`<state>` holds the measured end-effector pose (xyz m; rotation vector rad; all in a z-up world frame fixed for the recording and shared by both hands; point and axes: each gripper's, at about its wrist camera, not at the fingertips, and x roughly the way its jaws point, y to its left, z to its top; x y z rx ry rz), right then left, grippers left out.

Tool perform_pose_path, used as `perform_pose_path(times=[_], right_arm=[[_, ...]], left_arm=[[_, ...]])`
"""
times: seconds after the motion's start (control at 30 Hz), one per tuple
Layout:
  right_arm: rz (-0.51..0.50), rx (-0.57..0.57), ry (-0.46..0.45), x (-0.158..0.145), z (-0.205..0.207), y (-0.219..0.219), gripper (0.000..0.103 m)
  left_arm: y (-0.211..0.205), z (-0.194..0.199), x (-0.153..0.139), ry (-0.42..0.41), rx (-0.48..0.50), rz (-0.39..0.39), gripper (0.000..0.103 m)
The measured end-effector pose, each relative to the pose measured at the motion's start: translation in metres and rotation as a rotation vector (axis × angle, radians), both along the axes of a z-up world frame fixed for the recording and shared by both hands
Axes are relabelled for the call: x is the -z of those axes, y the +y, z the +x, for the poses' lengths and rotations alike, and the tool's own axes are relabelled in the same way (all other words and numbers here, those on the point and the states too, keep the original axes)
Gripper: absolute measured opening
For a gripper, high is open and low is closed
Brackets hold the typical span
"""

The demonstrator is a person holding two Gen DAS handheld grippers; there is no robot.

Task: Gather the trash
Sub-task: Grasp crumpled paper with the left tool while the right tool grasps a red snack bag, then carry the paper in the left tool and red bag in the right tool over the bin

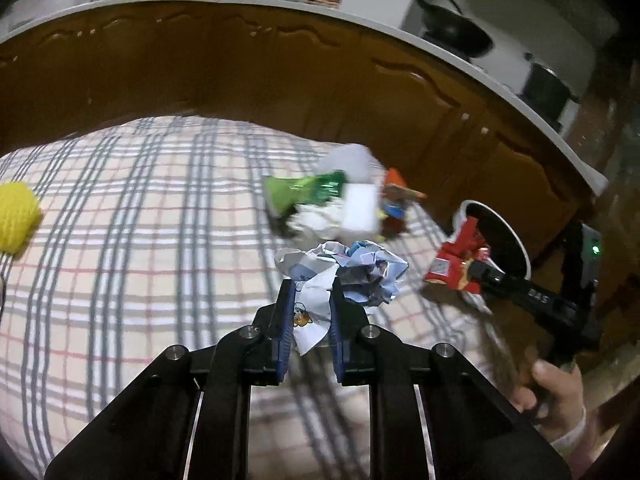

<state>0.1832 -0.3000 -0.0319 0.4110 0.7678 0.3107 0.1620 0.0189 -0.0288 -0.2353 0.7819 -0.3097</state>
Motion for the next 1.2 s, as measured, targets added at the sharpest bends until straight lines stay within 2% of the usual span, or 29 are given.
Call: perform_pose_path(times=[0.23,0.67,1.2], right_arm=[[-0.008,0.038,-0.023,-0.01,-0.021,-0.019,0.002],[-0.031,0.136,-0.05,-0.02,-0.047,-0.061,0.002],[-0.056,0.252,-0.075,-0.025,-0.059,-0.111,0.002]], left_arm=[[-0.038,-0.005,-0.009,-0.019,0.082,0.001,0.014],[-0.093,0.008,-0.009,-0.01,0.165,0.003,0.014],[-0.171,0.028,-0.02,-0.034,0.265,0.044,0.014]])
